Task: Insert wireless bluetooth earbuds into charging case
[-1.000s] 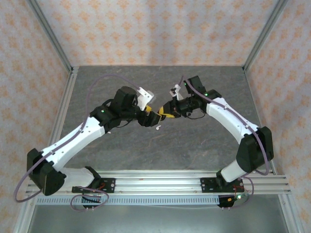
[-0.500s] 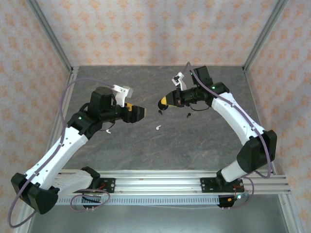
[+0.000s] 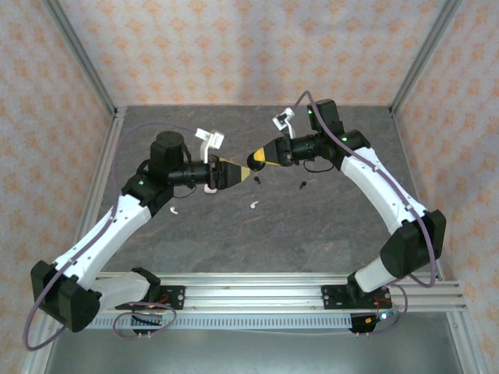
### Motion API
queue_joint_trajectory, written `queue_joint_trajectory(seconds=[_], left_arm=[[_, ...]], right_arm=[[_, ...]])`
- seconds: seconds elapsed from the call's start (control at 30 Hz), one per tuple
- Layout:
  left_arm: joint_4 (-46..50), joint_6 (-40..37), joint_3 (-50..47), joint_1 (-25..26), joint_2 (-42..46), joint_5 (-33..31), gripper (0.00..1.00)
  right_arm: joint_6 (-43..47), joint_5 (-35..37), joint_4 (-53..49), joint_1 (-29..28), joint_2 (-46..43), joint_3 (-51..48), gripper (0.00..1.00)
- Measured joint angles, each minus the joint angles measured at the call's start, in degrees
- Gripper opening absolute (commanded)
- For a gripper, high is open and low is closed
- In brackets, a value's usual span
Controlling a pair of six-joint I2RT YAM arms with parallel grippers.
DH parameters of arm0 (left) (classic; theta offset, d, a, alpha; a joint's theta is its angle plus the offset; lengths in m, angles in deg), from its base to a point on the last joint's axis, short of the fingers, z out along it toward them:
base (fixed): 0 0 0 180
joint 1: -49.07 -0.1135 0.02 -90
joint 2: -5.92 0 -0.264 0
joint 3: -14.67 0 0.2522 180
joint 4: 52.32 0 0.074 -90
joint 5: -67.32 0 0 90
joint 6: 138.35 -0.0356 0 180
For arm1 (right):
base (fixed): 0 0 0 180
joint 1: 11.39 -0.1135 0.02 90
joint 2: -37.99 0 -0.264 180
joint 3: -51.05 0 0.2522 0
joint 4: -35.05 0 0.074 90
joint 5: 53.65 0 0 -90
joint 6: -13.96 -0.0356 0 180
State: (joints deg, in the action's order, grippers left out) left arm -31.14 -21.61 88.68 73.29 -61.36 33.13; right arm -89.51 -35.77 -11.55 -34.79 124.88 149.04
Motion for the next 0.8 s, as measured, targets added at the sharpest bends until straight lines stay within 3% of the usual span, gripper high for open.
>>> queue_joint_trajectory(seconds=[0.37,0.8], left_arm=[[-2.6,3.1,3.8,0.0,-4.9,5.2,0.51],[-3.8,6.0,6.6,-0.1,-7.3,7.0,0.16]], right_arm=[[-5.2,-3.8,6.8,0.0,-1.8,-0.6,0.0],[-9.1,-5.0,11.3,0.6,-3.9,-2.4,0.0]])
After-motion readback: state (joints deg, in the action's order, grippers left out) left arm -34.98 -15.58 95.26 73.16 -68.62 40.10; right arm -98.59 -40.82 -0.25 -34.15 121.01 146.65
